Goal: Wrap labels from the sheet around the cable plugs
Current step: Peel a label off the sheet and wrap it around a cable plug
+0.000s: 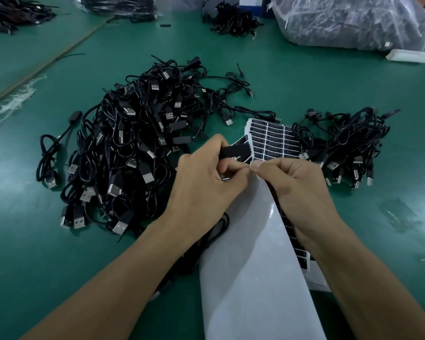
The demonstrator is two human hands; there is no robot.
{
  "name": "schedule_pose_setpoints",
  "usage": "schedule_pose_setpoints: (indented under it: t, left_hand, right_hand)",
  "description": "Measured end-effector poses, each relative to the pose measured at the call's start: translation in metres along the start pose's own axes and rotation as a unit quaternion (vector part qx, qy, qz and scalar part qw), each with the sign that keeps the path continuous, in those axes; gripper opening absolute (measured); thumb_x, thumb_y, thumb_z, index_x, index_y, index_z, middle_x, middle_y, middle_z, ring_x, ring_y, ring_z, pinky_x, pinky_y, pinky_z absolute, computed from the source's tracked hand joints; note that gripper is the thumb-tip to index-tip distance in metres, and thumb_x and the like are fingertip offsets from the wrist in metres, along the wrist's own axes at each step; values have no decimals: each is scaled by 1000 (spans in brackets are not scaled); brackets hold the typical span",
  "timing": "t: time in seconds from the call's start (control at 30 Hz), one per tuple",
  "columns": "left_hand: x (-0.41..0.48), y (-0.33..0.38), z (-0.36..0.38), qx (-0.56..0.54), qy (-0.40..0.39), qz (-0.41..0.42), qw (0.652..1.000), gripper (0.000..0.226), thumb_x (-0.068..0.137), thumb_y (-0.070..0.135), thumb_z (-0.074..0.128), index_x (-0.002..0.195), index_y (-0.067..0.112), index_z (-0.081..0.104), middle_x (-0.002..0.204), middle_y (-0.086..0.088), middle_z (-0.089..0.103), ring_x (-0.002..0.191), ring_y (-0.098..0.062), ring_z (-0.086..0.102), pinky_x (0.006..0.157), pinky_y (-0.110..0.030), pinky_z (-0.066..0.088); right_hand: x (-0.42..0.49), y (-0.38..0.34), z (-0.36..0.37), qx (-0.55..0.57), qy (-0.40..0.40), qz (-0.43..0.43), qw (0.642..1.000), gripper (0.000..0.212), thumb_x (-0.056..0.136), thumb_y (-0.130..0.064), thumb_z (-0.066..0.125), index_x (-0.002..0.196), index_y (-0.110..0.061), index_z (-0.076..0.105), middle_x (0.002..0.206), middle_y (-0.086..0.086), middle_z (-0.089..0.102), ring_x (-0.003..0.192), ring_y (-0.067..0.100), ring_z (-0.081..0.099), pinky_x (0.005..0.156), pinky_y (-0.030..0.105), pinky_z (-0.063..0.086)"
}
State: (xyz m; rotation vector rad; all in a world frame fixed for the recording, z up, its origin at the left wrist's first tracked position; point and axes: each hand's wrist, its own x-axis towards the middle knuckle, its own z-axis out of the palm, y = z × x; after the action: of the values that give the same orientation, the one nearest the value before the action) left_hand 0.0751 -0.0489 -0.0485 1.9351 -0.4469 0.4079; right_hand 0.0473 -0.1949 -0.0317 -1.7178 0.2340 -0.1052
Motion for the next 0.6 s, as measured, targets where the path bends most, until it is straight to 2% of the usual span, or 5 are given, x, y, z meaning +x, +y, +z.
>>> schedule_pose_setpoints:
  t: [0.07,0.17,0.27,0.47,0.6]
  left_hand:
    - [0,0,0,-4,6,-20,1000,53,81,10,75,69,38,32,72,14,74,71,-9,70,63,-24,54]
    - [2,-5,-2,-29,37,-71,996,43,79,11,72,70,23,32,73,13,74,72,-9,72,69,-35,58]
    - [6,-9,-5,-95,61,-126,986,42,83,11,69,74,19,30,79,-2,77,73,-25,74,67,-49,61]
    - [9,-10,-5,-159,81,-160,971,42,85,2,69,78,19,31,77,-6,76,68,-24,75,61,-34,59]
    - [7,-9,-4,-135,74,-158,975,41,79,11,71,77,20,31,77,-3,77,69,-25,75,68,-49,62]
  right_hand:
    - [0,2,-1,-43,22,-12,999,23,89,-23,71,68,-15,76,78,19,69,64,19,55,65,34,48]
    - [-1,2,-4,-165,111,-76,977,26,86,-23,67,61,-18,67,58,-6,65,47,2,47,53,17,41]
    - [-3,1,-8,-232,182,-83,952,22,86,-24,59,65,-19,59,55,-2,57,50,10,48,51,28,45]
    - [-2,5,-14,-430,154,-35,889,19,90,-30,54,80,-16,46,78,0,50,65,18,44,51,30,26]
    - [-7,0,-5,-392,151,-189,887,13,89,-31,61,90,-20,54,89,-5,49,73,11,47,58,19,33]
